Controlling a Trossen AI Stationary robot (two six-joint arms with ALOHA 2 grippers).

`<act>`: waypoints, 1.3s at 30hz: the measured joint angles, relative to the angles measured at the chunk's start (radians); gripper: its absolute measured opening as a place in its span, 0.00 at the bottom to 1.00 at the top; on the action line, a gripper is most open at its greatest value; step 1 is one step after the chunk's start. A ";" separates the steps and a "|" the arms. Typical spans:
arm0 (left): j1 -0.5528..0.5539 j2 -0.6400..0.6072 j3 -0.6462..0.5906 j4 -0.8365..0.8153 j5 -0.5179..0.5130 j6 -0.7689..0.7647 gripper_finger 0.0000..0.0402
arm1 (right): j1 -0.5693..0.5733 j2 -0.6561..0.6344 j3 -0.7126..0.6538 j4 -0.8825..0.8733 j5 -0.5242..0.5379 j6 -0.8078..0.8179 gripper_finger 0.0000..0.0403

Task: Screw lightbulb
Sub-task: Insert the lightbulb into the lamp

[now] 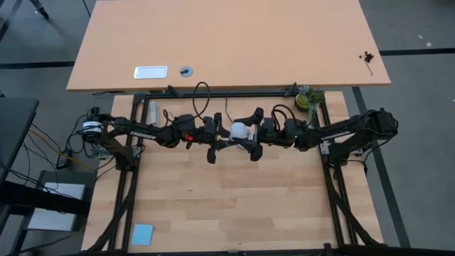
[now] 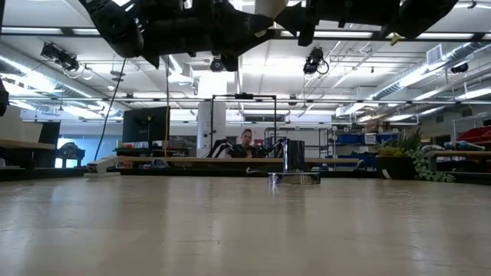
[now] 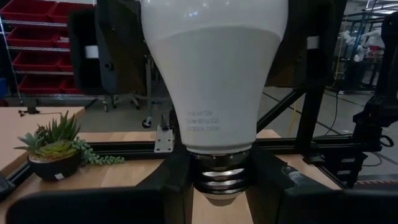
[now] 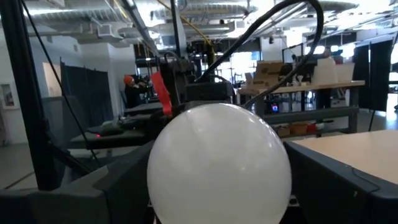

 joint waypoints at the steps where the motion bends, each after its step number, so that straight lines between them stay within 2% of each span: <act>1: -0.002 0.000 0.000 0.002 -0.003 0.000 0.25 | 0.000 0.000 0.002 0.000 0.000 -0.004 0.84; 16: -0.003 0.002 0.011 0.010 -0.002 -0.003 0.25 | -0.001 -0.001 0.004 -0.035 -0.005 -0.008 0.78; 29: -0.003 0.003 0.024 -0.013 0.001 0.001 0.25 | -0.008 -0.001 0.003 -0.039 0.009 0.017 0.84; 39: -0.003 0.002 0.028 -0.093 -0.028 0.019 0.25 | -0.008 0.002 0.000 -0.047 0.008 -0.002 0.65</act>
